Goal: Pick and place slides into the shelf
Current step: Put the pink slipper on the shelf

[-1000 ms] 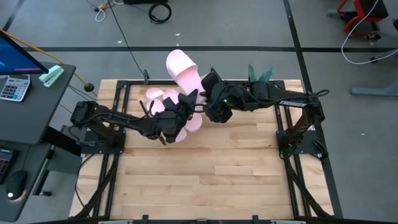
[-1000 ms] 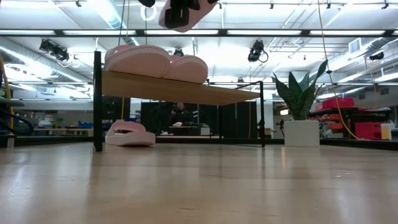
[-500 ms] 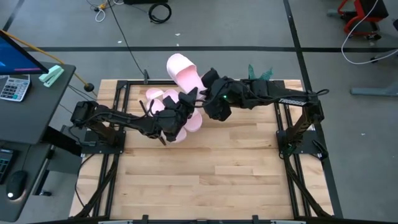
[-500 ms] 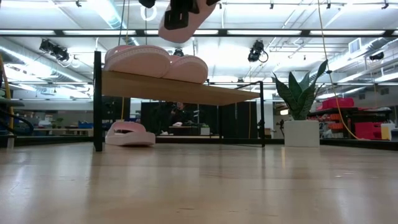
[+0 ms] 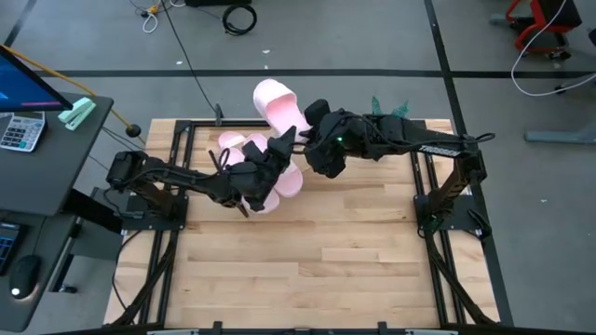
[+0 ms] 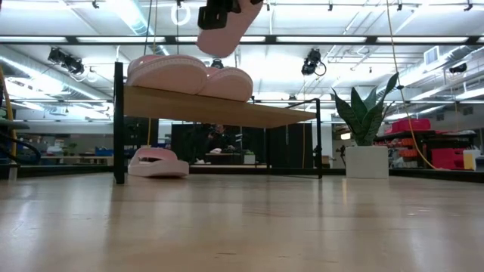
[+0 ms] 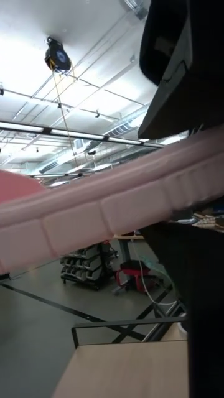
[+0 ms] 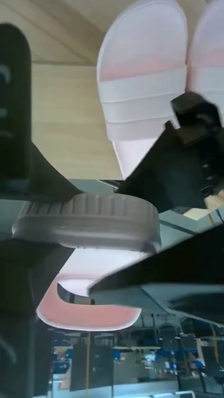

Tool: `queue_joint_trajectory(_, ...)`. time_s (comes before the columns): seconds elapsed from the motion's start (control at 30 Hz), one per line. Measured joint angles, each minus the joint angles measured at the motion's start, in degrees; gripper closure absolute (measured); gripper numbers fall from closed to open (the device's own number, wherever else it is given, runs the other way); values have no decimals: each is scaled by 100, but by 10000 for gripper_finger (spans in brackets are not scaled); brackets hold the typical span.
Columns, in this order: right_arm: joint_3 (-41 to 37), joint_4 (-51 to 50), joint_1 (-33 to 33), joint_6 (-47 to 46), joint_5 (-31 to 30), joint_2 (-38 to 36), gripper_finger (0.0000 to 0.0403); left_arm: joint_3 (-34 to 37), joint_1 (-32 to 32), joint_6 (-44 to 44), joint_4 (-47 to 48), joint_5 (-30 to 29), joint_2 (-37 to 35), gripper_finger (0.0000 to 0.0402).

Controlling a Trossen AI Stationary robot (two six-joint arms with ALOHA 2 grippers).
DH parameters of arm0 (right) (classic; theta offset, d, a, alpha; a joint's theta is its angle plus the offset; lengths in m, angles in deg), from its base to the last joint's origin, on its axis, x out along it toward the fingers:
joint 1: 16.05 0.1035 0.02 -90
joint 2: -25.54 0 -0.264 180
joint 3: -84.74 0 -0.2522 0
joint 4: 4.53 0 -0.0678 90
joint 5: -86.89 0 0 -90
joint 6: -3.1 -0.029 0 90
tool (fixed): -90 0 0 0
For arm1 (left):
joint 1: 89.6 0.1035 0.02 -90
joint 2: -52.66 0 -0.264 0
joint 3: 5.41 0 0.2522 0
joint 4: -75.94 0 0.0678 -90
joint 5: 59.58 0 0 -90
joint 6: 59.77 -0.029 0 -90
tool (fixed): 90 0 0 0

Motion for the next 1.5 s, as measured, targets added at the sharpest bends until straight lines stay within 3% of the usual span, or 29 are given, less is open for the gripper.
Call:
queue_joint_trajectory(0.3,-4,-382,-324,-229,14,-30,340,0,-53,45,-6,68,0,123)
queue_joint_trajectory(0.47,-28,-688,-550,-293,50,-15,341,-8,-125,53,-100,95,-31,116)
queue_joint_trajectory(0.6,-26,-884,-765,-357,426,-19,341,-9,-219,31,-70,107,-174,115)
queue_joint_trajectory(0.77,-26,-865,-982,-197,999,-19,342,-9,-342,-617,-63,261,-626,115)
queue_joint_trajectory(1.03,-30,-745,-1186,41,1974,109,342,-7,-446,-2189,-68,1077,-1516,115)
queue_joint_trajectory(1.23,-39,-649,-1275,175,2034,462,342,-7,-505,-3238,-91,1254,-1797,115)
queue_joint_trajectory(1.5,-39,-536,-1272,204,2079,867,343,0,-513,-3575,-76,1631,-1853,115)
